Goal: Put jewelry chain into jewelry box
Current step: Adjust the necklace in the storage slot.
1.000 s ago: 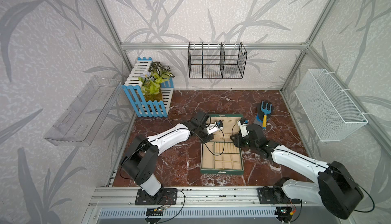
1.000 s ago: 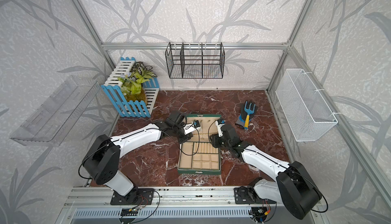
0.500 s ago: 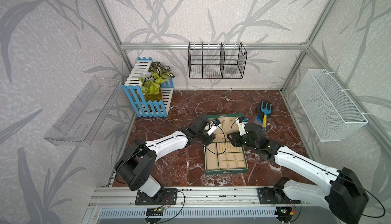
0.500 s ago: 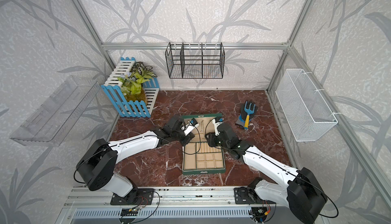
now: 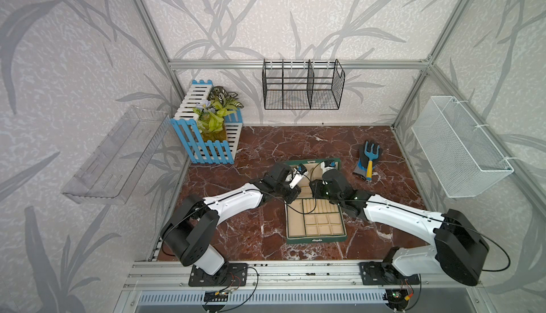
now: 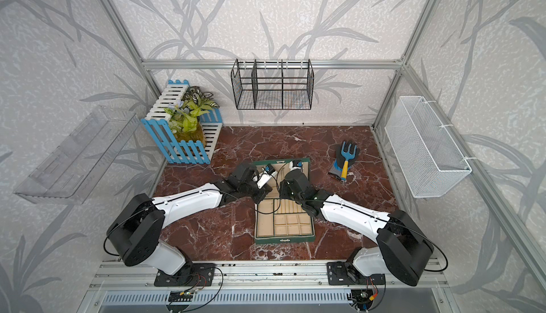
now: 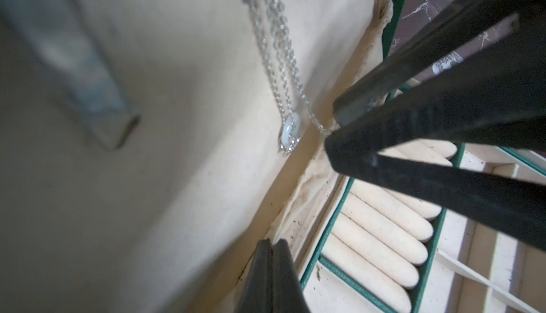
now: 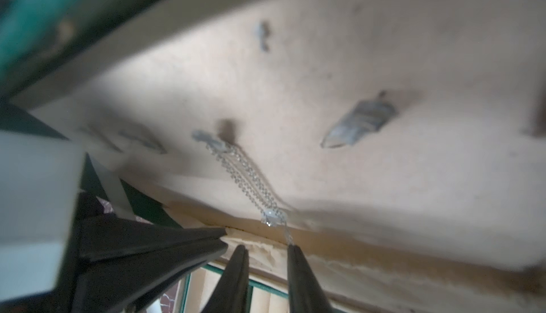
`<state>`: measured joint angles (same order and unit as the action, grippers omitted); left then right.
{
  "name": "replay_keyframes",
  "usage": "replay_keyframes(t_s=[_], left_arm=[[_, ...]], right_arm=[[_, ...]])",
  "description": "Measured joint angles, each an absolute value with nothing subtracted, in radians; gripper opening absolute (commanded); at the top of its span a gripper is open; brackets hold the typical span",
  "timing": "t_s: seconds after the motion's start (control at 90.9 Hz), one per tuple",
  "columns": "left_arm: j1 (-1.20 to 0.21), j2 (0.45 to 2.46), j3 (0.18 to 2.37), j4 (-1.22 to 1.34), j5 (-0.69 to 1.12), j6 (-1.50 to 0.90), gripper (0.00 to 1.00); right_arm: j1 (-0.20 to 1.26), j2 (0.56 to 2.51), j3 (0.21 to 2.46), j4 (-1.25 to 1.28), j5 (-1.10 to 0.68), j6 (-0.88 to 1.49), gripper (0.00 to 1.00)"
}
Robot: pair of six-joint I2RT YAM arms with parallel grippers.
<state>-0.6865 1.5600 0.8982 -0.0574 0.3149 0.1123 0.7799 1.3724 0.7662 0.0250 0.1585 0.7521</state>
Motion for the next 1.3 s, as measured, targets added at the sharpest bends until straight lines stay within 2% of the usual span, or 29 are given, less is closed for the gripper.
replay_keyframes(t_s=[0.561,1.298], left_arm=[[-0.688,1.572,0.898,-0.036,0.312,0.094,0.01],[-0.691,1.575,0.898,-0.028,0.312,0.088,0.01]], right_arm=[[0.783,1.393,0.772,0.078,0.178,0.740,0.17],[0.784,1.458,0.830,0.104,0.255,0.725,0.22]])
